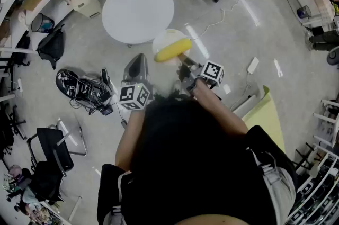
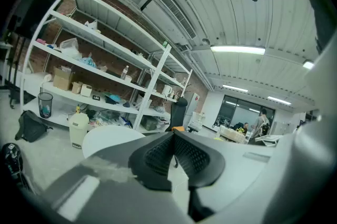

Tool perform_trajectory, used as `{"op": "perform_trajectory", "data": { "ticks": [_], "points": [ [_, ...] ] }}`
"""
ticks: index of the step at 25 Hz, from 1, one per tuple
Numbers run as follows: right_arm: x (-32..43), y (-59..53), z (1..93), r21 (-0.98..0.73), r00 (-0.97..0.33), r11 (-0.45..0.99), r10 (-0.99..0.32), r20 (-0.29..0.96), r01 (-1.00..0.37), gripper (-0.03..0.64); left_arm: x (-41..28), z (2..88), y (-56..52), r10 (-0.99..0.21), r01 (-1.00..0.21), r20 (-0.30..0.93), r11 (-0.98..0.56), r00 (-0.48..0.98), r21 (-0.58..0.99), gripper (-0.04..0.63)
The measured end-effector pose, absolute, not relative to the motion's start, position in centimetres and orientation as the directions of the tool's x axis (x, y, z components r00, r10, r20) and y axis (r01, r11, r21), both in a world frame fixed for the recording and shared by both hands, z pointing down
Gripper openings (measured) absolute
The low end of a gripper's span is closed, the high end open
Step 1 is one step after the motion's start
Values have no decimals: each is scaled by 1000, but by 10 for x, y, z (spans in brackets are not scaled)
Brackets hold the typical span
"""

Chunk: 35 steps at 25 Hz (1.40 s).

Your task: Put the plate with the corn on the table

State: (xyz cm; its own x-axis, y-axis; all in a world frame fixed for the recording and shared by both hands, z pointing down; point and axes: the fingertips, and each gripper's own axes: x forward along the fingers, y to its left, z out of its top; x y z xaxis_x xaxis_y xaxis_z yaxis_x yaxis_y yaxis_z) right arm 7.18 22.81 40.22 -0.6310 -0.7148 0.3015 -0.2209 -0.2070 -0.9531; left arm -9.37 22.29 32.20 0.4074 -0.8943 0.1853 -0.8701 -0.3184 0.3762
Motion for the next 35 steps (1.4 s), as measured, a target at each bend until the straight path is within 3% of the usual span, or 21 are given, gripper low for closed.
{"op": "perform_trajectory", "data": {
  "ticks": [35],
  "points": [
    [116,198,403,-960,-682,-173,-676,280,-222,23,-44,319,204,-925,-895,173,-259,338,364,5]
  ]
}}
